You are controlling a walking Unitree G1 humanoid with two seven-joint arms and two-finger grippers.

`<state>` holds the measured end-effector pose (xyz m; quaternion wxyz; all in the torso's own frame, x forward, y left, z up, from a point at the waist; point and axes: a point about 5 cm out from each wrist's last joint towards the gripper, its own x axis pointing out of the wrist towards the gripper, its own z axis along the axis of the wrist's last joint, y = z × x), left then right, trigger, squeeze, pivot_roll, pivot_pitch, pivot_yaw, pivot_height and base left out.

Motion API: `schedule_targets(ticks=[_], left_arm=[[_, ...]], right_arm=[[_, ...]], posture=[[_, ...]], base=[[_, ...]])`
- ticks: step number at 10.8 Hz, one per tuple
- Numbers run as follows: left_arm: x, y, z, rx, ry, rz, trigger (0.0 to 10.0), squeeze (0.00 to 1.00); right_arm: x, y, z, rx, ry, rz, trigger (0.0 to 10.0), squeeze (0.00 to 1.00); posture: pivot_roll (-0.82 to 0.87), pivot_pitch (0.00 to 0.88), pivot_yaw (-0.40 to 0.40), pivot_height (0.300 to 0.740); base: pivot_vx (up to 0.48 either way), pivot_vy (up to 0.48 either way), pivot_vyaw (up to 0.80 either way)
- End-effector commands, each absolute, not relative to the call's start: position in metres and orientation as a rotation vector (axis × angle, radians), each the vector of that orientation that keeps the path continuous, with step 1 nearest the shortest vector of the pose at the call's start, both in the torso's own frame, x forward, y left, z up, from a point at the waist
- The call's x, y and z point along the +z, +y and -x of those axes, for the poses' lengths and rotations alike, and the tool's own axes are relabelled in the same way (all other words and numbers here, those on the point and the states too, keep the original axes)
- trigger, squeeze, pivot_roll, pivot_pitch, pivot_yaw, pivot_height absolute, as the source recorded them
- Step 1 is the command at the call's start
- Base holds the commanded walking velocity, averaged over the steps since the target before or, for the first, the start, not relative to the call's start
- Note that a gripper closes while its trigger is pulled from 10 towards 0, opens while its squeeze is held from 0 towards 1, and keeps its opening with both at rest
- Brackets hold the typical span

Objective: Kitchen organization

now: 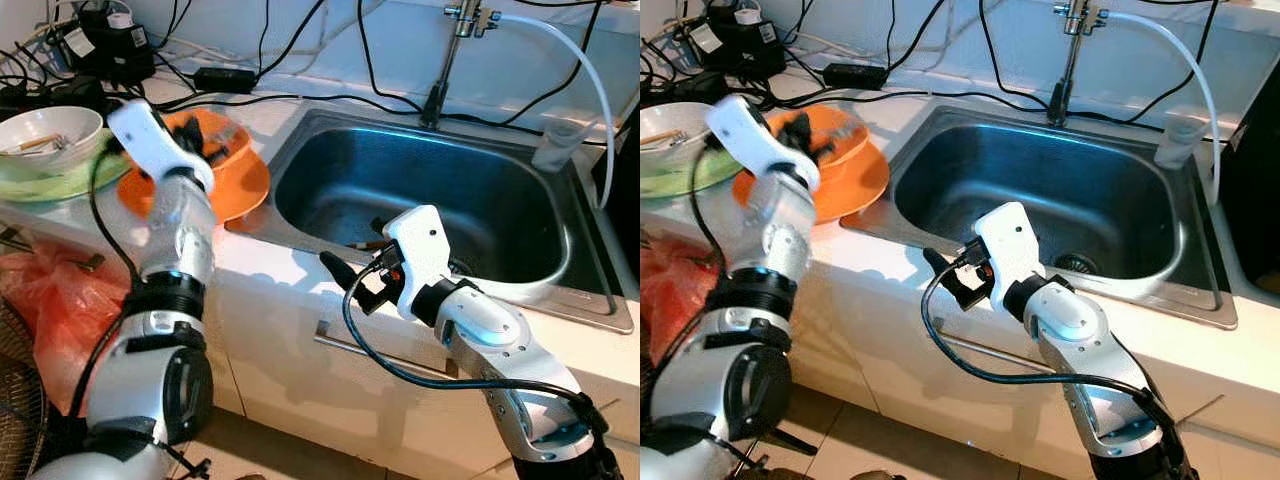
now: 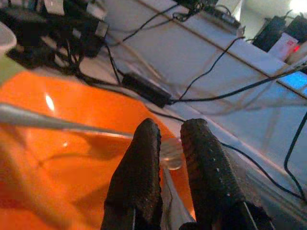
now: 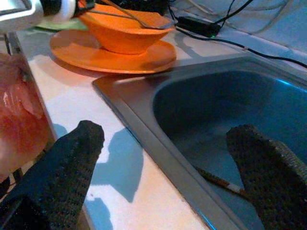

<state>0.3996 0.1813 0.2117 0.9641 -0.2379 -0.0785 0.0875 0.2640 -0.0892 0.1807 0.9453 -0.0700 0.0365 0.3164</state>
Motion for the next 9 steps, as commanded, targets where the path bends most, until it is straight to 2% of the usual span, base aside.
schedule_targets(ticks=[1,4,9], left_arm=[[0.219,0.176,-0.4,0.164,-0.165,0.501,0.0,0.0],[0.222,0.172,-0.405,0.183,-0.085,0.712,0.0,0.0],[0.241,0.186,-0.4,0.223,-0.163,0.671,0.0,0.0]], right_arm=[[0.182,-0.088,-0.265,0.647,0.064,0.147,10.0,0.0],[0.182,-0.088,-0.264,0.647,0.064,0.146,10.0,0.0],[0.181,-0.088,-0.264,0.643,0.066,0.141,10.0,0.0]], posture=[[-0.04,0.0,0.009,0.74],[-0.04,0.0,0.009,0.74],[-0.04,0.0,0.012,0.74]], base=[[0.0,0.0,0.0],[0.0,0.0,0.0],[0.0,0.0,0.0]])
